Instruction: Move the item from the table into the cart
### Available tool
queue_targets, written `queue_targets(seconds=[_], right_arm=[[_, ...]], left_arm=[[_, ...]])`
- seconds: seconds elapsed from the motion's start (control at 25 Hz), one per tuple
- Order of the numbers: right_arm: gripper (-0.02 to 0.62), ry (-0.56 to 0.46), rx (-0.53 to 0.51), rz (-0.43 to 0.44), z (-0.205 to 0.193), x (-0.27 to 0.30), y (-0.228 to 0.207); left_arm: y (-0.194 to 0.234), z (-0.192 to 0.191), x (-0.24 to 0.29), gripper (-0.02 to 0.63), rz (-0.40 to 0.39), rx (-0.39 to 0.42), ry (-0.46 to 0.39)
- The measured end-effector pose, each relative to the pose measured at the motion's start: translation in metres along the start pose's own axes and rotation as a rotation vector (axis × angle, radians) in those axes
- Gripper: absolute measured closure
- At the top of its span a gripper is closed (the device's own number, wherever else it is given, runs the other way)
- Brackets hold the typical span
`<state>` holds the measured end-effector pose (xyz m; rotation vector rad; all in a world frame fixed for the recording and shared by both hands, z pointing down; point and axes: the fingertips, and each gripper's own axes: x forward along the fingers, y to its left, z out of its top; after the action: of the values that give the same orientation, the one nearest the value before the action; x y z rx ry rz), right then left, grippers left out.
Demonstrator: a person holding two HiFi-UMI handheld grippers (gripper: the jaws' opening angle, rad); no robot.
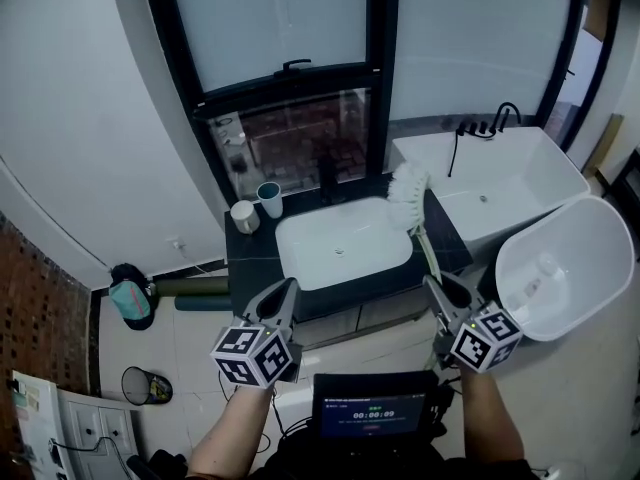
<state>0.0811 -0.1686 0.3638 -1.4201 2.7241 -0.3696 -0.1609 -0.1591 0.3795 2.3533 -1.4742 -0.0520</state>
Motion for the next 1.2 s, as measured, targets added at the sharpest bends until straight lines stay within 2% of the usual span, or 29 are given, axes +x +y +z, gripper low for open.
queue_targets(seconds=[0.32, 0.56, 0.72, 1.2], right_arm=[[0.568, -0.021, -0.015, -0.026, 0.003, -0.002, -0.009], [0.568, -0.014, -0.025, -0.035, -0.004, -0.005, -0.012], [0.568, -0.018, -0.033, -0.033, 0.000, -0.007, -0.013], [0.568, -0.033, -0.044, -0.036, 0.006, -0.022, -0.024]], left_arm=[[0.011, -0.007, -0.002, 0.597, 0.026, -0.016, 0.001], [0.002, -0.014, 0.002, 0.597, -0.007, -0.013, 0.000], [-0.002, -0.010, 0.004, 0.597, -0.006, -0.049, -0.007], [-0.023, -0.009, 0.005, 0.597, -0.006, -0.004, -0.018]])
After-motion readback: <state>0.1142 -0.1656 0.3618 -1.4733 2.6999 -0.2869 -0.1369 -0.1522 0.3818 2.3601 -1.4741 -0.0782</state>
